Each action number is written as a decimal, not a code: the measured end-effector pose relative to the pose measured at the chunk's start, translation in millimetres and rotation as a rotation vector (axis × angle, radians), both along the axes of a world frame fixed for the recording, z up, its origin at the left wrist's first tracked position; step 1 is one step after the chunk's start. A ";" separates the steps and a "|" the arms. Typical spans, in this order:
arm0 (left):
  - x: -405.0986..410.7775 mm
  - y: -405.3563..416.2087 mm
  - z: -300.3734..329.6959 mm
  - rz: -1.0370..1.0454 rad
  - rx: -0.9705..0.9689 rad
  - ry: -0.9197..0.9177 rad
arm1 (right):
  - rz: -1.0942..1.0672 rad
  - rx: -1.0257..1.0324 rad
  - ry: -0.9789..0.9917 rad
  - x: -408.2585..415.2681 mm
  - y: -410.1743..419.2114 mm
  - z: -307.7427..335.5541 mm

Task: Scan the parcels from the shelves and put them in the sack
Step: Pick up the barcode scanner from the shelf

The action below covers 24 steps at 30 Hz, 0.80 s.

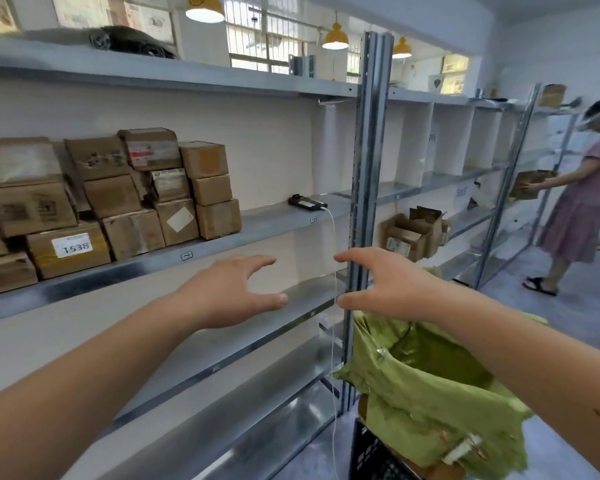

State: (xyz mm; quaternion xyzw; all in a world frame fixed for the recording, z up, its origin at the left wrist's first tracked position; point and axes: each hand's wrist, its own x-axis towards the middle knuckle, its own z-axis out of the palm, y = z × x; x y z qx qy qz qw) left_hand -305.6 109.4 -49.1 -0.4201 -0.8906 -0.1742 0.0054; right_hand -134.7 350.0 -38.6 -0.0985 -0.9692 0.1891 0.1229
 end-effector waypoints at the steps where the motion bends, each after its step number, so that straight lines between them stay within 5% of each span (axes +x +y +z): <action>1: -5.2 12.7 -0.5 0.003 0.009 0.001 | 0.002 -0.002 0.003 -6.6 11.6 -1.7; 24: -124.8 226.8 -16.1 0.289 -0.013 -0.048 | 0.129 -0.134 -0.027 -202.9 221.6 -19.4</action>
